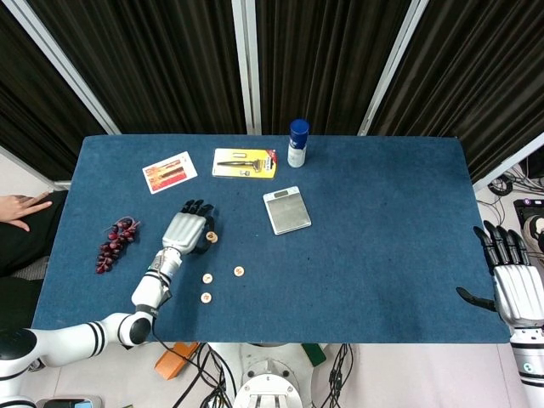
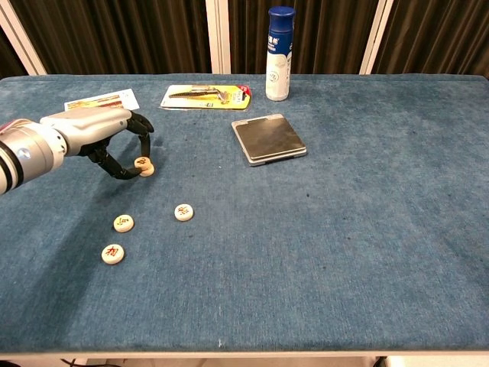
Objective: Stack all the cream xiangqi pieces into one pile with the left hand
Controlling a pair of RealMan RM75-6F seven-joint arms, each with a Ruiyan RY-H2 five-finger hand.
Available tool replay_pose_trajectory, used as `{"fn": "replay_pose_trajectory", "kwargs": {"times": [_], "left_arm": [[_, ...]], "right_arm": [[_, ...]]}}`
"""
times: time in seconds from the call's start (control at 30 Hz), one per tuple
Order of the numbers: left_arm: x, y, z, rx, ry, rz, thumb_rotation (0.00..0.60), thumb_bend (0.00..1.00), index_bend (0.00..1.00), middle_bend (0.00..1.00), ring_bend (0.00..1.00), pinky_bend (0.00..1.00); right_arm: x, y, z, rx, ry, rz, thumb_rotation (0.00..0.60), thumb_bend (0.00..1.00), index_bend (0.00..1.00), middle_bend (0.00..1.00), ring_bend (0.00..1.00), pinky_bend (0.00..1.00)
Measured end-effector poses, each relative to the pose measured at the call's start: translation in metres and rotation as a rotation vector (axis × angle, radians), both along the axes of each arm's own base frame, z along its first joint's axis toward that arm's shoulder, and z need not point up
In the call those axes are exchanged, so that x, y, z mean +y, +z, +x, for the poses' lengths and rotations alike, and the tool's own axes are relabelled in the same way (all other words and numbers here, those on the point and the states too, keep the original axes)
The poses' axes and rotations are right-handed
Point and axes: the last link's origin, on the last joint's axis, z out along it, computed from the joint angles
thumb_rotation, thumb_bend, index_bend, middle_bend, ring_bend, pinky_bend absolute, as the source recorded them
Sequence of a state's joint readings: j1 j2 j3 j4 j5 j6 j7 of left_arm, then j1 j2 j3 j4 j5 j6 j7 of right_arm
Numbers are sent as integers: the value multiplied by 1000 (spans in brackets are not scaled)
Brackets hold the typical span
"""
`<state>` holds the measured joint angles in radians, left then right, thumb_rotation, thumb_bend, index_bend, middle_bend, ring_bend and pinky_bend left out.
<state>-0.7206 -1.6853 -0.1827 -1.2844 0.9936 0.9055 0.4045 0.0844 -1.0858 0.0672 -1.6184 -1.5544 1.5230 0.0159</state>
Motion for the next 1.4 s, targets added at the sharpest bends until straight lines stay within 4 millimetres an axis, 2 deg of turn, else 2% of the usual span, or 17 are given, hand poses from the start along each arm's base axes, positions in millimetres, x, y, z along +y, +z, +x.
{"fn": "replay_pose_trajectory", "kwargs": {"times": [0.57, 0.63, 0.77, 0.87, 1.03, 1.17, 1.27, 1.4], "left_arm": [[-2, -2, 2, 3, -11, -7, 600, 328, 419, 102, 0, 0], [-2, -2, 2, 4, -12, -7, 600, 297, 367, 84, 0, 0], [-3, 0, 3, -2, -11, 2, 600, 248, 148, 40, 0, 0], [-5, 6, 4, -18, -14, 21, 599, 234, 101, 37, 0, 0], [-15, 27, 1, -39, -35, 60, 596, 235, 241, 45, 0, 0], [-37, 46, -9, -57, -67, 67, 596, 244, 330, 62, 0, 0], [-58, 53, -19, -59, -95, 55, 594, 247, 358, 62, 0, 0], [-86, 52, -26, -72, -124, 21, 592, 256, 363, 62, 0, 0]], "right_arm": [[0, 0, -1, -2, -1, -1, 600, 97, 0, 0, 0, 70], [0, 0, -1, -3, -1, -1, 600, 98, 0, 0, 0, 70], [-1, 0, 0, -2, -1, -3, 600, 97, 0, 0, 0, 70], [-1, 0, 0, -1, 3, -2, 600, 98, 0, 0, 0, 70], [-1, 1, 0, 1, 5, -1, 600, 97, 0, 0, 0, 70], [-1, 1, 0, -2, 6, -1, 600, 98, 0, 0, 0, 70], [-1, -1, 0, -5, 10, 2, 600, 97, 0, 0, 0, 70], [-2, -3, 2, -5, 18, 7, 600, 98, 0, 0, 0, 70]]}}
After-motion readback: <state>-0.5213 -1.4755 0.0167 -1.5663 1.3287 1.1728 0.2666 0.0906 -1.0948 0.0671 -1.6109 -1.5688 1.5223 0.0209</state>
